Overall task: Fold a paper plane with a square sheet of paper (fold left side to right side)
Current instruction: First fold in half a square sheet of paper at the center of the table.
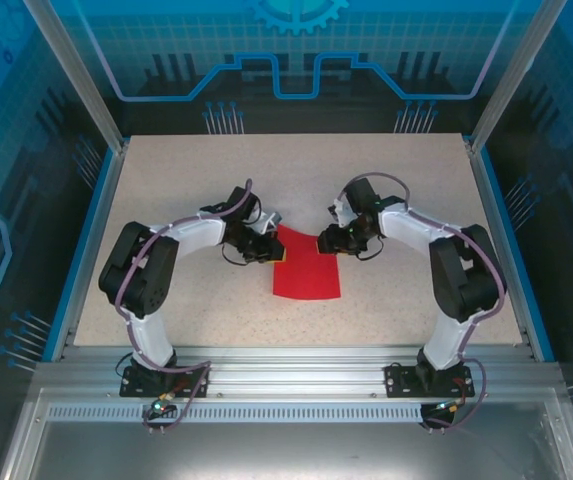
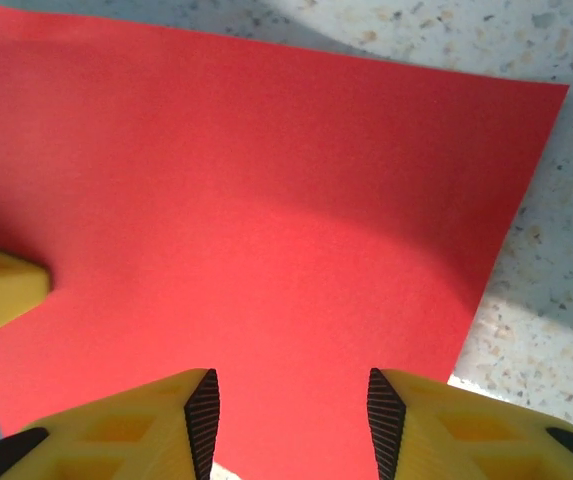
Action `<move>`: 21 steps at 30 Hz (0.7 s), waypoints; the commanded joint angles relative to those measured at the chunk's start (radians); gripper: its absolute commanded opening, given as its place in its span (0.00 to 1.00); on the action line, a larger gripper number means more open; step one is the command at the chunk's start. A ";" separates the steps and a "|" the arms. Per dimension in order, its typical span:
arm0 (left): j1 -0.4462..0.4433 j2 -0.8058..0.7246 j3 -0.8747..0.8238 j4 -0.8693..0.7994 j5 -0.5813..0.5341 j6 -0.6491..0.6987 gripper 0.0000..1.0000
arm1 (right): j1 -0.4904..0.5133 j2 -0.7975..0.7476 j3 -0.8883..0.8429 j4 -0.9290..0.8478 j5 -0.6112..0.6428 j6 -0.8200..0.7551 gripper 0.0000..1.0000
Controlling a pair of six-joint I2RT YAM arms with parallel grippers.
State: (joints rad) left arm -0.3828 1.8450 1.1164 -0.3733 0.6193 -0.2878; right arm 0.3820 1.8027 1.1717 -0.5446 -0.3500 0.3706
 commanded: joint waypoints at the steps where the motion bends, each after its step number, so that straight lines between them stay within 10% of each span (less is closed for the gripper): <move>1: -0.003 0.008 0.046 -0.047 -0.020 0.012 0.13 | 0.006 0.043 0.029 -0.006 0.044 0.030 0.46; 21: -0.052 0.022 0.088 0.044 0.146 -0.083 0.50 | 0.005 0.119 -0.014 -0.009 0.058 0.013 0.43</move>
State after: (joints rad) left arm -0.4244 1.8481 1.1709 -0.3637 0.6971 -0.3283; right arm 0.3817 1.8996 1.1744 -0.5446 -0.2985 0.3855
